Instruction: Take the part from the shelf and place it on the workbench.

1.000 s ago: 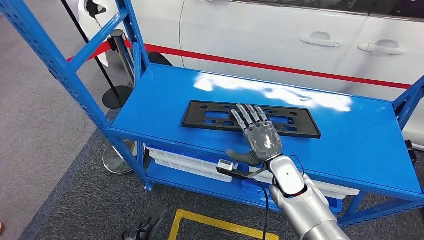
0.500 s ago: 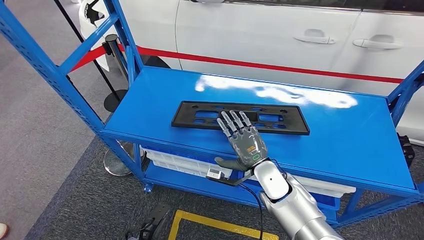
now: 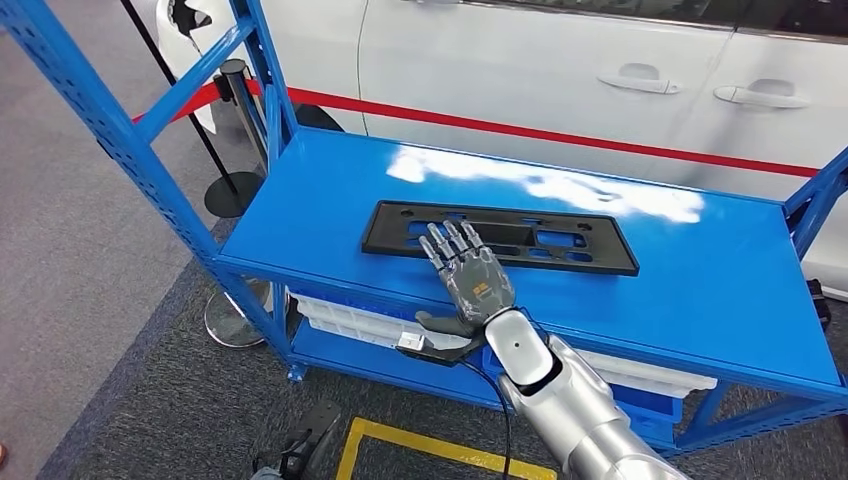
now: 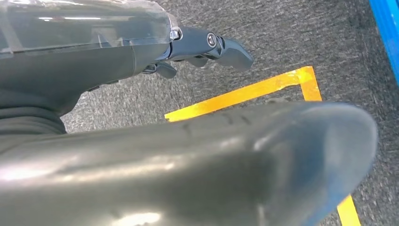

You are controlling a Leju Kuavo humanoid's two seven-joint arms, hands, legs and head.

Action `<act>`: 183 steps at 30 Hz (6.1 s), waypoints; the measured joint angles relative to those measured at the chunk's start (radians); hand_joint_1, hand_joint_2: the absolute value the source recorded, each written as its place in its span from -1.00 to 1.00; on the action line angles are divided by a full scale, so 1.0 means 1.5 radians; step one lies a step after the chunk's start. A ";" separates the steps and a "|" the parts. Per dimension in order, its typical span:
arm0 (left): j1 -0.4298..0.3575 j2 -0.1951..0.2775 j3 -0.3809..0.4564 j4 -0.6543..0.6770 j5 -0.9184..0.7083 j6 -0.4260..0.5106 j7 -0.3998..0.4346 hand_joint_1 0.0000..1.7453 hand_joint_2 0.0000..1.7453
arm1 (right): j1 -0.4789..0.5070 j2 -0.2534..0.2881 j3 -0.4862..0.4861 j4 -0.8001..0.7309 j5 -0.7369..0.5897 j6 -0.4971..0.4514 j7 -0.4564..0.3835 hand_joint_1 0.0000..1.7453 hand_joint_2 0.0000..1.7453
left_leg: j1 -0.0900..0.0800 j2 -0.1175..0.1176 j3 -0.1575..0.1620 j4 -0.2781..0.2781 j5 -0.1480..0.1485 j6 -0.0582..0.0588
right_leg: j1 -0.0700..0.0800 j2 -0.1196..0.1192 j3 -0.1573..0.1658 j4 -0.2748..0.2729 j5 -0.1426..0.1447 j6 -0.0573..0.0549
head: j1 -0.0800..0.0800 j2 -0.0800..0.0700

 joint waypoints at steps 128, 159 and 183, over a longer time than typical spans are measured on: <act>0.009 -0.009 0.115 0.001 0.027 -0.001 -0.140 -1.00 1.00 | 0.067 -0.131 -0.374 -0.575 -1.191 0.643 -0.236 1.00 1.00 | -0.001 -0.003 -0.004 0.005 -0.002 0.001 | -0.006 0.000 -0.012 -0.004 0.034 0.003 | -0.005 0.000; 0.014 -0.013 0.130 0.001 0.003 0.062 -0.100 -1.00 1.00 | 0.318 -0.242 -0.300 -0.735 -1.194 0.641 -0.246 1.00 1.00 | -0.004 0.000 0.004 0.005 -0.005 0.005 | -0.008 -0.003 0.021 -0.019 0.024 0.006 | -0.006 0.000; 0.016 -0.014 0.132 0.001 -0.002 0.047 -0.087 -1.00 1.00 | 0.335 -0.237 -0.310 -0.754 -1.191 0.613 -0.227 1.00 1.00 | -0.006 0.005 0.044 -0.016 -0.023 0.009 | -0.005 -0.004 -0.011 -0.089 0.081 0.001 | -0.009 0.000</act>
